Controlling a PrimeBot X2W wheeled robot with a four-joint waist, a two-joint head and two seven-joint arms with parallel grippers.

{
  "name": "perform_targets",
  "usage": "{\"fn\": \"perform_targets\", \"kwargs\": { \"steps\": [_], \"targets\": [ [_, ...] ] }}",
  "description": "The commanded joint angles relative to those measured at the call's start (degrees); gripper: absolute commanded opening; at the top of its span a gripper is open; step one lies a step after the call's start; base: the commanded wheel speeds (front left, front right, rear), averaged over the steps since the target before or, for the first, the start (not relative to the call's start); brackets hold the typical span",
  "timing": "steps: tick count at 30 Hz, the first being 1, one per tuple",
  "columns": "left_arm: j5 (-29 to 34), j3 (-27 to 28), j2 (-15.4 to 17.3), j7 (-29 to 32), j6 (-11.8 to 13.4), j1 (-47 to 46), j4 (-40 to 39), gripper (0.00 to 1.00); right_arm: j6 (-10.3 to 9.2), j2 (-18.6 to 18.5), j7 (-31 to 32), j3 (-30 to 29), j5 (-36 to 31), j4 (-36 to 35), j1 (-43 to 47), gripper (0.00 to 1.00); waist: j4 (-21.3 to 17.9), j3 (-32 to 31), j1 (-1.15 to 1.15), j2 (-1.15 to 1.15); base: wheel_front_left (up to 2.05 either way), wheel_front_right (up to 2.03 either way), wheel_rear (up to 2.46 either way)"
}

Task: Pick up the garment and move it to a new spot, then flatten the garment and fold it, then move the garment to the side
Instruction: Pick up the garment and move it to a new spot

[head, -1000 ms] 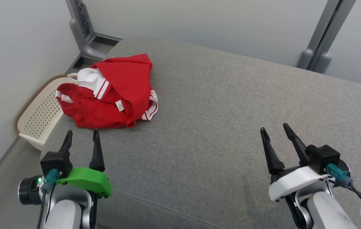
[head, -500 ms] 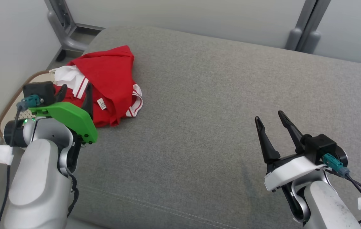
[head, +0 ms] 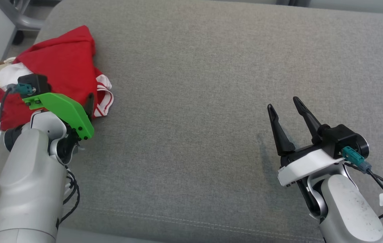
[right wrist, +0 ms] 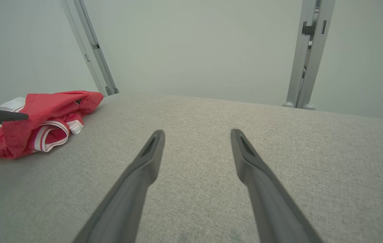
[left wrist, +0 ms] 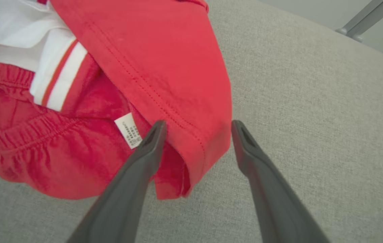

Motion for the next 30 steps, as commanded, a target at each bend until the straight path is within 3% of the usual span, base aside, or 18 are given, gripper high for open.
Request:
{"fn": "perform_targets", "kwargs": {
  "steps": [1, 6, 7, 8, 9, 20, 30],
  "targets": [
    [-1.0, 0.2, 0.6, 0.0, -0.4, -1.9, 2.0, 1.0, -0.02, -0.3, -0.3, 0.3, 0.0, 0.1, -1.1, 1.0, -3.0, 3.0, -0.01, 0.0, 0.0, 0.0, 0.0],
    [-2.1, 0.3, 1.1, 0.2, -0.6, -4.2, 7.0, 1.0, -0.02, -0.3, -0.5, 0.6, 0.0, 0.6, -1.9, 1.0, -3.8, 3.5, -0.01, 0.0, 0.0, 0.0, 0.0],
    [-2.4, 0.5, 1.4, -0.3, -0.7, -4.7, 8.0, 0.69, -0.02, -0.3, -0.6, 0.6, 0.0, 0.6, -2.1, 1.0, -4.0, 3.6, -0.01, 0.0, 0.0, 0.0, 0.0],
    [-2.2, 0.4, 1.9, -1.0, -0.7, -5.2, 8.8, 0.26, -0.02, -0.3, -0.6, 0.4, 0.0, 0.7, -2.2, 1.0, -4.1, 3.6, -0.01, 0.0, 0.0, 0.0, 0.0],
    [-2.4, 0.4, 1.9, -1.5, -0.7, -5.6, 9.5, 0.0, -0.02, -0.3, -0.7, 0.3, -0.1, 0.7, -2.2, 1.0, -4.2, 3.6, -0.01, 0.0, 0.0, 0.0, 0.0],
    [-0.4, -0.7, 4.5, -14.6, -0.5, -8.5, 10.0, 0.0, -0.02, 0.0, -1.0, -1.3, 0.1, 1.5, -0.6, 1.0, -3.1, 1.7, -0.01, 0.0, 0.0, 0.0, 0.0],
    [2.9, -2.3, 6.5, -24.8, 2.2, -5.7, -0.9, 0.0, -0.02, 1.0, -1.1, -2.8, 0.2, 1.0, 1.1, 1.0, -3.1, -2.8, -0.01, 0.0, 0.0, 0.0, 0.0]
  ]
}}
